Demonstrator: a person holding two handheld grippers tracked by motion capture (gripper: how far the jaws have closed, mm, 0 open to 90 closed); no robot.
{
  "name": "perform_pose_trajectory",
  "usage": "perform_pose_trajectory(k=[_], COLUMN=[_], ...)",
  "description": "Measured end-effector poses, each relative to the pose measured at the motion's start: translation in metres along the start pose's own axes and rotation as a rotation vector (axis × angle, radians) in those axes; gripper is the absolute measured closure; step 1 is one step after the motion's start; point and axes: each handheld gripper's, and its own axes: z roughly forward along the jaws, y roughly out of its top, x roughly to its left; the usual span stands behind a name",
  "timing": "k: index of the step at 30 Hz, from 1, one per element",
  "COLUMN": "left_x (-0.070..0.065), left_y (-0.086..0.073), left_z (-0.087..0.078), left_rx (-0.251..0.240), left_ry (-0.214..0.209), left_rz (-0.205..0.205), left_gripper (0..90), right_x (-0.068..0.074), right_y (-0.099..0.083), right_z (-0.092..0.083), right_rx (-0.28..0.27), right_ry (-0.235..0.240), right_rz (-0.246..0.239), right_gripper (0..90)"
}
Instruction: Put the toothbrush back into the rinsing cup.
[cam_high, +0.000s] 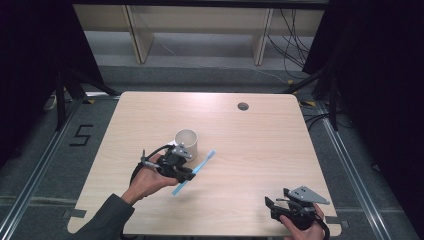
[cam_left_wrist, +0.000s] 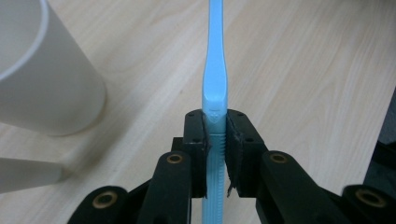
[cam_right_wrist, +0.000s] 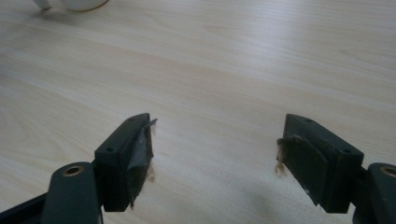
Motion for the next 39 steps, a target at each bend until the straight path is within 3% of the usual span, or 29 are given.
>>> perform_pose_trajectory(k=[5,7,9,13,14,15,16,17,18,20,25,26,27,32,39], left_x=[-0.002,-0.001,0.000,0.000,-0.004,0.007,0.001,0.002,0.002,0.005,0.013,0.014,0.015,0.022,0.031], left_y=[-0.009,-0.013,-0.015,-0.022,-0.024,-0.022,-0.025,-0.026,-0.027,-0.029,-0.033,-0.034,-0.035,-0.041,-0.050], left_z=[-0.011,-0.013,-0.014,-0.021,-0.024,-0.025,-0.029,-0.032,-0.034,-0.038,-0.050,-0.052,-0.054,-0.059,-0.057], left_rx=[-0.163,-0.206,-0.227,-0.304,-0.316,-0.338,-0.349,-0.360,-0.369,-0.400,-0.469,-0.491,-0.506,-0.591,-0.687], left_ry=[-0.015,-0.018,-0.014,-0.020,-0.031,-0.045,-0.008,-0.003,0.003,0.011,0.046,0.058,0.071,0.106,0.166], left_rz=[-0.040,-0.040,-0.011,-0.075,-0.144,0.007,-0.093,-0.086,-0.087,-0.099,-0.120,-0.122,-0.128,-0.145,-0.172], left_gripper=[78.3,78.4,78.4,78.4,78.3,78.4,78.3,78.4,78.3,78.4,78.3,78.4,78.4,78.4,78.4], right_x=[0.000,0.000,0.000,0.000,0.000,0.000,0.000,0.003,0.000,0.000,0.000,0.002,0.000,0.000,0.000], right_y=[0.000,0.000,0.000,-0.001,0.000,0.000,0.000,-0.001,-0.001,0.000,0.000,-0.001,-0.001,-0.001,-0.001], right_z=[0.000,0.000,0.000,0.000,-0.001,0.000,0.000,0.000,0.000,0.000,0.000,0.000,0.000,0.001,0.000], right_rx=[0.000,0.002,0.004,0.003,0.000,-0.001,-0.001,0.015,0.006,-0.001,-0.003,0.007,0.004,-0.003,0.002], right_ry=[0.000,0.003,-0.001,0.000,0.002,-0.001,-0.001,0.008,0.004,0.000,0.002,0.008,0.003,0.001,0.005], right_rz=[-0.001,0.003,0.002,0.004,0.004,0.001,0.003,0.046,0.012,0.002,0.002,0.036,0.012,-0.003,0.007], right_gripper=[25.8,25.8,25.8,25.8,25.8,25.8,25.8,25.8,25.8,25.8,25.8,25.8,25.8,25.8,25.8])
